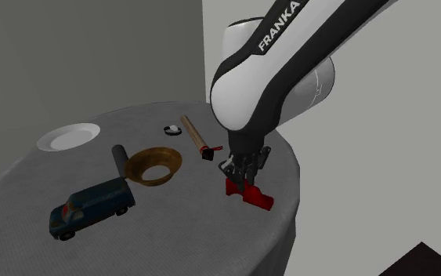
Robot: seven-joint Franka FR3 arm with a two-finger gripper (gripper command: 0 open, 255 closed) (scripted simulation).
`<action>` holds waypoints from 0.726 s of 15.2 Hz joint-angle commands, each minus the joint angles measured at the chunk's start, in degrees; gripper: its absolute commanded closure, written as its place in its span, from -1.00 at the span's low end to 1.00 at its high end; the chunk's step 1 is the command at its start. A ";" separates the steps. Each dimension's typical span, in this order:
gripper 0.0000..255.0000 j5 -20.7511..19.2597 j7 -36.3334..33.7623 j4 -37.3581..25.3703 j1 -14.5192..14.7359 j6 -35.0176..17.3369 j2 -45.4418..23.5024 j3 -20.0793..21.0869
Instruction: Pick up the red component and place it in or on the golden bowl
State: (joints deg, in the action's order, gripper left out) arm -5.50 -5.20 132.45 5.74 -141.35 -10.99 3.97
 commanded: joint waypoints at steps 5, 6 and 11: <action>1.00 0.83 0.76 -0.46 -0.12 4.34 3.89 0.22; 1.00 0.95 0.86 -0.63 -0.13 5.07 4.47 0.25; 1.00 1.50 1.37 -1.66 -0.16 8.80 7.18 0.34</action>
State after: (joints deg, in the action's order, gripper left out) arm -4.16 -4.00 130.83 5.61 -133.44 -4.65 4.30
